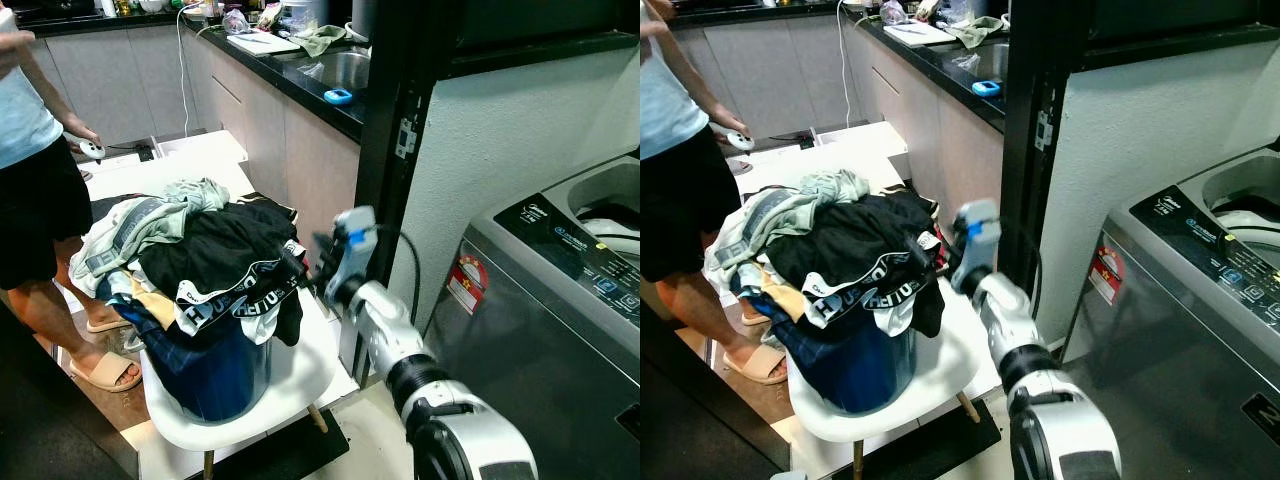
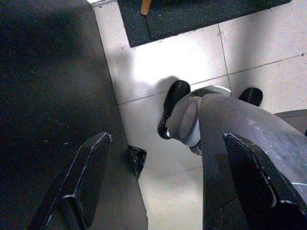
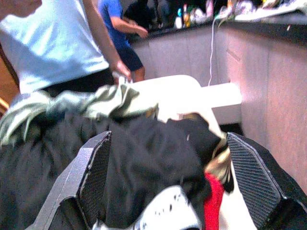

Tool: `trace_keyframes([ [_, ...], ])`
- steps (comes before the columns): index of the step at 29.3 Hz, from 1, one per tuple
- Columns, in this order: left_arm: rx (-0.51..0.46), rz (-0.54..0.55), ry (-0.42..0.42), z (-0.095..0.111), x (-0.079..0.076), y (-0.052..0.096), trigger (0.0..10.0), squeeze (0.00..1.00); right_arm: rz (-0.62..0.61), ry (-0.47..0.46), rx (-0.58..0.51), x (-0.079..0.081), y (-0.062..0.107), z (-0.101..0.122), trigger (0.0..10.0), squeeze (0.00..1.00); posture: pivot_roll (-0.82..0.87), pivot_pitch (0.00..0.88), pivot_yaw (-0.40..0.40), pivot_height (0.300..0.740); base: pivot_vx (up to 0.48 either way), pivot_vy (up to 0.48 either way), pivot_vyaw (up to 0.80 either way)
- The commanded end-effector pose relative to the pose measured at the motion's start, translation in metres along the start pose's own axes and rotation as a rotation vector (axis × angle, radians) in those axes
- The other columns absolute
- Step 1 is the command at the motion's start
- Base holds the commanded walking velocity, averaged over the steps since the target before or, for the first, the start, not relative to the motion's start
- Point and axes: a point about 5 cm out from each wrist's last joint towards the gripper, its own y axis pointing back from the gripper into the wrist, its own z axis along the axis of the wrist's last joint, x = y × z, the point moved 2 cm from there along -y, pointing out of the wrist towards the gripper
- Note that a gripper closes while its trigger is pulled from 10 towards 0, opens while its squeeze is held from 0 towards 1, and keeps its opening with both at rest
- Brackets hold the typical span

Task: Clothes washing

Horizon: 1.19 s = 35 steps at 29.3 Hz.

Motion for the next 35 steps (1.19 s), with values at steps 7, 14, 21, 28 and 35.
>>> trace_keyframes([
  [7,0.024,-0.002,-0.022,-0.008,0.000,0.001,10.0,0.00,0.074,-0.055,-0.134,0.010,-0.014,0.038,10.0,0.00,0.02,0.000,-0.060,0.740,0.000,0.000,0.12],
  [14,0.008,0.002,-0.064,-0.005,-0.001,0.001,10.0,0.00,0.128,0.072,-0.107,0.035,-0.022,0.039,10.0,0.00,0.02,0.000,-0.070,0.740,0.000,0.000,0.80],
  [21,0.007,-0.002,-0.065,-0.004,-0.002,0.001,10.0,0.00,0.119,0.142,-0.063,0.041,-0.024,0.031,10.0,0.00,0.02,0.000,-0.070,0.740,0.000,0.000,0.80],
  [28,0.008,-0.005,-0.056,-0.004,-0.003,0.000,10.0,0.00,0.081,0.164,0.001,0.041,-0.023,0.021,10.0,0.00,0.01,0.000,-0.067,0.740,0.000,0.000,0.52],
  [35,0.009,-0.007,-0.044,-0.004,-0.004,0.000,10.0,0.00,0.011,0.220,0.041,0.033,-0.023,0.019,10.0,0.00,0.01,0.000,-0.067,0.740,0.000,0.000,0.00],
])
